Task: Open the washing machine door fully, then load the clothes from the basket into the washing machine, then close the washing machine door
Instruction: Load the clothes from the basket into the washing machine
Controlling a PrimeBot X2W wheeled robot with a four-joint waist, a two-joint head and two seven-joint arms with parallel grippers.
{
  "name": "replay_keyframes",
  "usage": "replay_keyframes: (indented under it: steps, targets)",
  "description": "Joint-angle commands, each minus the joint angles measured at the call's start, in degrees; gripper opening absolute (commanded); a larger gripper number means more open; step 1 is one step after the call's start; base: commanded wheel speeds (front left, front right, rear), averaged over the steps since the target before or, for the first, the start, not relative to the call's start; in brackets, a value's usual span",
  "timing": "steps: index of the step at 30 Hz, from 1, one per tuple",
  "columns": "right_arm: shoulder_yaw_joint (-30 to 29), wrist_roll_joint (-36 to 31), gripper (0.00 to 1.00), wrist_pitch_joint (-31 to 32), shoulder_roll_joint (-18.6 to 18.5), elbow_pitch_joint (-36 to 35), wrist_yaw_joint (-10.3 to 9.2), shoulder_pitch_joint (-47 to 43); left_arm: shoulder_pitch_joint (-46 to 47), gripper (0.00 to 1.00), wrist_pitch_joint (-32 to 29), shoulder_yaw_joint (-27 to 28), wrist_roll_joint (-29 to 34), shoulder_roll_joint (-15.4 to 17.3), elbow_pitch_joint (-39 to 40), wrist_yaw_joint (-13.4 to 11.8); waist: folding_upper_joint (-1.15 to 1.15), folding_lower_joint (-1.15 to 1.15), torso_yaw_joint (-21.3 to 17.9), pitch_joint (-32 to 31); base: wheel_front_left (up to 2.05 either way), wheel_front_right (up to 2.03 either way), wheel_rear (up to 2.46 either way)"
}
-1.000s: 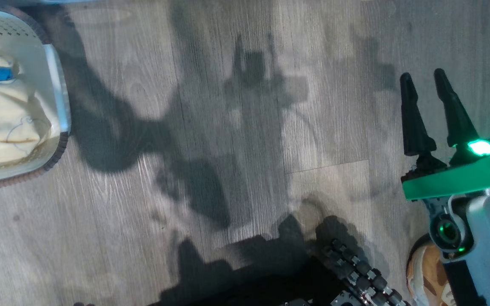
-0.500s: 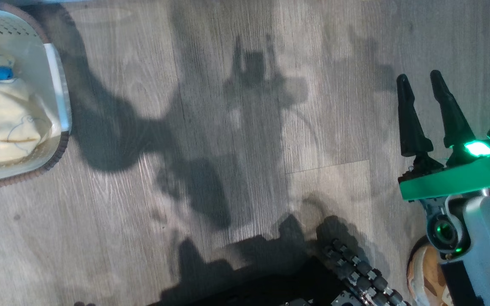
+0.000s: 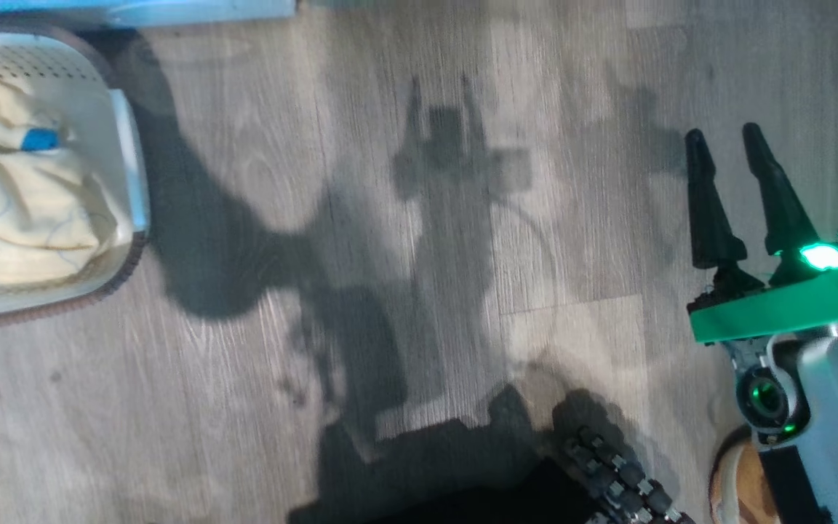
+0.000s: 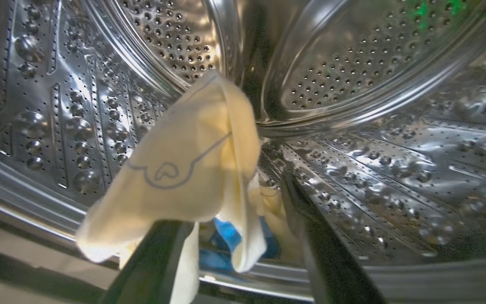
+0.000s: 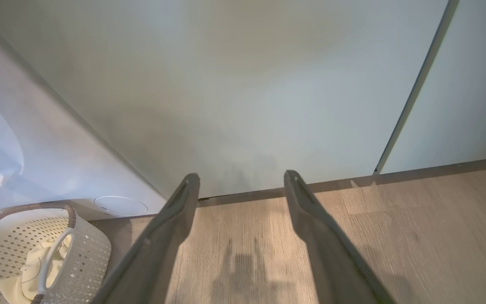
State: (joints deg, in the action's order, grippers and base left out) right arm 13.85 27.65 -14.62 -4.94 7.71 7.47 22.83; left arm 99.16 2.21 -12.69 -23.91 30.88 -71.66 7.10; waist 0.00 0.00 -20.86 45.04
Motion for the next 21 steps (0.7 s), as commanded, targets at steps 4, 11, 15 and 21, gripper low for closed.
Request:
replay_keyframes:
  steps: [4, 11, 15, 21]
  targets:
    - [-0.68, -0.49, 1.0, -0.38, -1.3, -0.98, 0.02, -2.9, -6.07, 1.0, -3.19, -2.38, -4.19, -1.04, 1.92, 0.36, 0.0, 0.0, 2.35, -5.31, 0.0, 0.0, 0.0]
    - [-1.93, -0.97, 1.0, -0.38, -2.06, -0.75, 0.02, -5.83, -16.42, 1.0, -5.11, -7.28, -10.33, -0.95, 7.66, 0.37, 0.0, 0.0, 4.53, -11.54, 0.0, 0.0, 0.0]
    - [-2.67, -1.24, 1.0, -0.38, -2.75, -0.69, 0.02, -7.62, -22.03, 1.0, -3.98, -9.59, -13.79, 0.06, 10.99, 0.38, 0.0, 0.0, 5.71, -15.09, 0.0, 0.0, 0.0]
    - [-3.42, -1.63, 1.0, -0.38, -3.57, -0.56, 0.02, -10.08, -29.82, 1.0, -0.43, -12.3, -18.05, 1.43, 14.89, 0.38, 0.0, 0.0, 6.87, -20.58, 0.0, 0.0, 0.0]
